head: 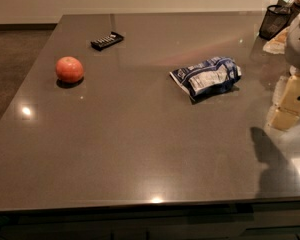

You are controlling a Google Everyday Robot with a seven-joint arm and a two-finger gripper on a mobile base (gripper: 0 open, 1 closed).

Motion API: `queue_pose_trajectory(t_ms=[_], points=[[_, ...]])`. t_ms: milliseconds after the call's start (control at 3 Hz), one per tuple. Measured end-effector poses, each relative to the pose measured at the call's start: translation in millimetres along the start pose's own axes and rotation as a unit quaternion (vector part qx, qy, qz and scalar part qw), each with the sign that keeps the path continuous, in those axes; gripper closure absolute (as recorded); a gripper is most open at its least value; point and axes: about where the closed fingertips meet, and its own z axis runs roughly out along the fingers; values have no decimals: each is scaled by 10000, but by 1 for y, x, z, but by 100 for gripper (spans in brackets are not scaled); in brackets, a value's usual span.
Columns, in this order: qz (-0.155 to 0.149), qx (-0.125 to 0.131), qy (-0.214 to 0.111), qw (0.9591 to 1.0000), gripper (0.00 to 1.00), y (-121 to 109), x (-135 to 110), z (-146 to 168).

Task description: Move blue chip bag near apple

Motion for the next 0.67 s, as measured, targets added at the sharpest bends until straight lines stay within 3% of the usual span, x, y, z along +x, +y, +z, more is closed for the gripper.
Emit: queue_pose_trajectory(t_ms=[333,667], points=[[0,1,0,10000,0,0,0,0],[-35,64,-124,9999,0,-20,-7,11]])
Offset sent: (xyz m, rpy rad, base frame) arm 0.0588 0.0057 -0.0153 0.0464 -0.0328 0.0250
